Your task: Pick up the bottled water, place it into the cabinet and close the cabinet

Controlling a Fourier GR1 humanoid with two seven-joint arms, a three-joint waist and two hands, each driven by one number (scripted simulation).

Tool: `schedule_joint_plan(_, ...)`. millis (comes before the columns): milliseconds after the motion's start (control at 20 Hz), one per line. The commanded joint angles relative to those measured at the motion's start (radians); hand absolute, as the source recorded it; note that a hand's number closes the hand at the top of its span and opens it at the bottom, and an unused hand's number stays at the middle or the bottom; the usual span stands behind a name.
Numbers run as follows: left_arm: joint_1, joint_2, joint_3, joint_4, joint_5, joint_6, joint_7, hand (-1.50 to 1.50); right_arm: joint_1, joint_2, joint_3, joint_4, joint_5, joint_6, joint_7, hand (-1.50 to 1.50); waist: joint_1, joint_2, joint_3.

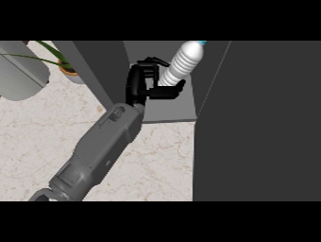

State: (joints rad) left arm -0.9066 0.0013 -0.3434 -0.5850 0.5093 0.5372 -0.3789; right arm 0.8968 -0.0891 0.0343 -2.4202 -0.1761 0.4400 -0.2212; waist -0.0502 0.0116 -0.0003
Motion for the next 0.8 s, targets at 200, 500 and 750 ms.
schedule_joint_plan(200, -0.132, -0.001, 0.031, 0.28, -0.055, 0.087, -0.003, 1.5, -0.014, -0.006, -0.029, -0.031, -0.097, 0.016, 0.015, -1.5, -0.013, 0.007, 0.0)
schedule_joint_plan(500, -0.16, 0.022, 0.132, 0.351, -0.006, 0.087, -0.091, 1.5, -0.023, -0.01, -0.023, -0.046, -0.125, 0.015, 0.058, -1.5, -0.019, 0.016, -0.001)
schedule_joint_plan(750, -0.202, 0.041, 0.11, 0.432, -0.05, 0.105, -0.11, -1.5, -0.031, -0.025, -0.074, -0.021, -0.155, 0.043, 0.007, -1.5, -0.043, 0.023, 0.0)
